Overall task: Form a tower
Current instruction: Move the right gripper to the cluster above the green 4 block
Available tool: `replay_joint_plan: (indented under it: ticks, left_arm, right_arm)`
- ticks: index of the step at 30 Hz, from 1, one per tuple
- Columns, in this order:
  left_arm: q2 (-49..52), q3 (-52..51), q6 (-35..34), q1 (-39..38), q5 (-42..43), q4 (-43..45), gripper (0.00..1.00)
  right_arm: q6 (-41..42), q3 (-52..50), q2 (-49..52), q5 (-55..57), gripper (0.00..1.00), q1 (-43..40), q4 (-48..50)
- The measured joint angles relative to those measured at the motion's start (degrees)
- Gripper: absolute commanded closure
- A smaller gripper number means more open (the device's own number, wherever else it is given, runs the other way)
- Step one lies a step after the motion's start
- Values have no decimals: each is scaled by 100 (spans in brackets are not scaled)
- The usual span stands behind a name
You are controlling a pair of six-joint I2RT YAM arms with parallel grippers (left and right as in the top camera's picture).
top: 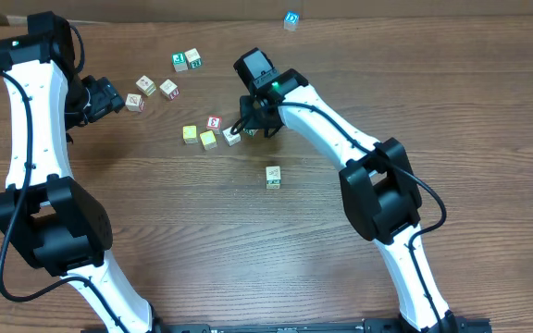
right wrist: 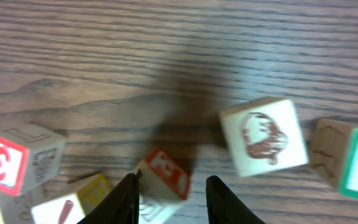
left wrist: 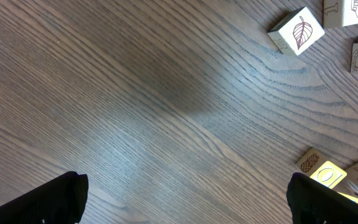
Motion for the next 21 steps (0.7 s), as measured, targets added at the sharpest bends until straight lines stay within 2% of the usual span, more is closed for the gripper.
replay_joint_plan:
  ticks: [5, 10, 15, 21]
  left_arm:
    - [0, 0, 0, 2, 0, 0, 0]
    - [0, 0, 0, 0, 0, 0, 1]
    - [0, 0, 0, 0, 0, 0, 0]
    - [0, 0, 0, 0, 0, 0, 1]
  right_arm:
    - [-4, 50, 0, -7, 69, -160, -251]
    - [-35, 74, 7, 28, 82, -437, -605]
    - [-22, 63, 7, 79, 82, -719, -667]
    - [-28, -76, 7, 96, 75, -800, -422]
